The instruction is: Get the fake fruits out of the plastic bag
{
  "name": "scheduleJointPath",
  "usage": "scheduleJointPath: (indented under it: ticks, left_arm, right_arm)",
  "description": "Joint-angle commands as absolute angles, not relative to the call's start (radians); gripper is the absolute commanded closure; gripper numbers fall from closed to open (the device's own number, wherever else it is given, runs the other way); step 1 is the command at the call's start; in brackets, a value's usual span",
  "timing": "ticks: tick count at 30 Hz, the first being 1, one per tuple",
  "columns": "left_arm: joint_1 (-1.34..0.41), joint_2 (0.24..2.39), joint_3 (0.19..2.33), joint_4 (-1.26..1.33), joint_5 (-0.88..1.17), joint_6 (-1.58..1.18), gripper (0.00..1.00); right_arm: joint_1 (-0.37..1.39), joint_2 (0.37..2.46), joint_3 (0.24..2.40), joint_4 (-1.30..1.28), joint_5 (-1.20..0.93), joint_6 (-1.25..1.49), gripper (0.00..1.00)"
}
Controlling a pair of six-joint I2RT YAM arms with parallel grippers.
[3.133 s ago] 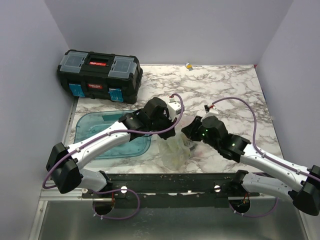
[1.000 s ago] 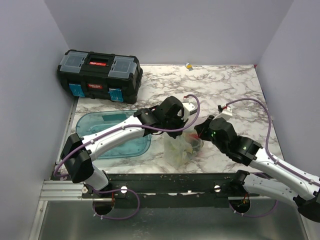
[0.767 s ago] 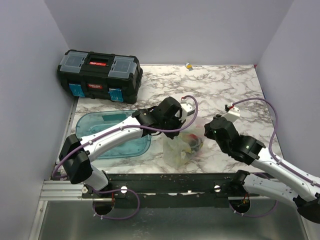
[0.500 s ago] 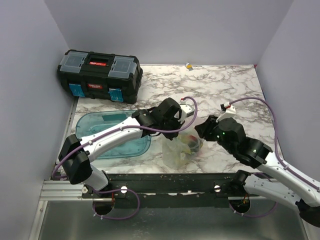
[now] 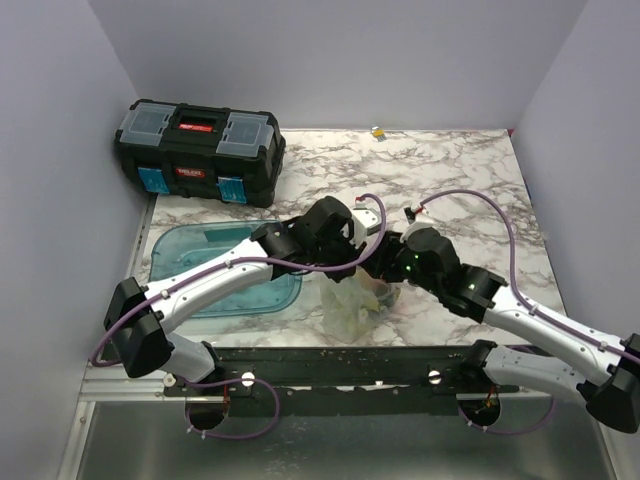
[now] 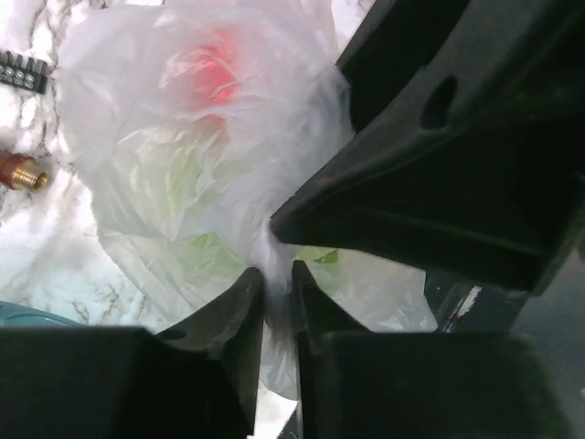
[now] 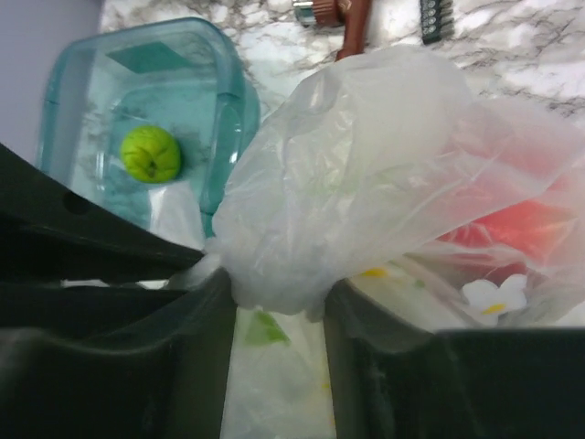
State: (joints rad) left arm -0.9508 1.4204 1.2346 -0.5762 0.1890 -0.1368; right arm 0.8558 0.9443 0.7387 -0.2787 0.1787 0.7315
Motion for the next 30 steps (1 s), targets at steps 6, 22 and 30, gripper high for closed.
scheduleJointPath:
  ticks: [6, 22, 30]
  left_arm:
    - [-0.953, 1.418, 1.247, -0.574, 0.177, -0.120, 0.47]
    - [-0.955, 1.355, 1.217, -0.550, 0.121, -0.106, 0.30]
    - [-0.957, 1.169, 1.083, -0.359, 0.190, -0.104, 0.14]
  right_arm:
    - [0.856, 0.925, 0.723, -0.274, 0.355, 0.840, 0.94]
    - [0.856, 0.818, 0.727, -0.328, 0.449, 0.841, 0.94]
    - [0.856, 0.848, 0.713, -0.295, 0.401, 0.851, 0.94]
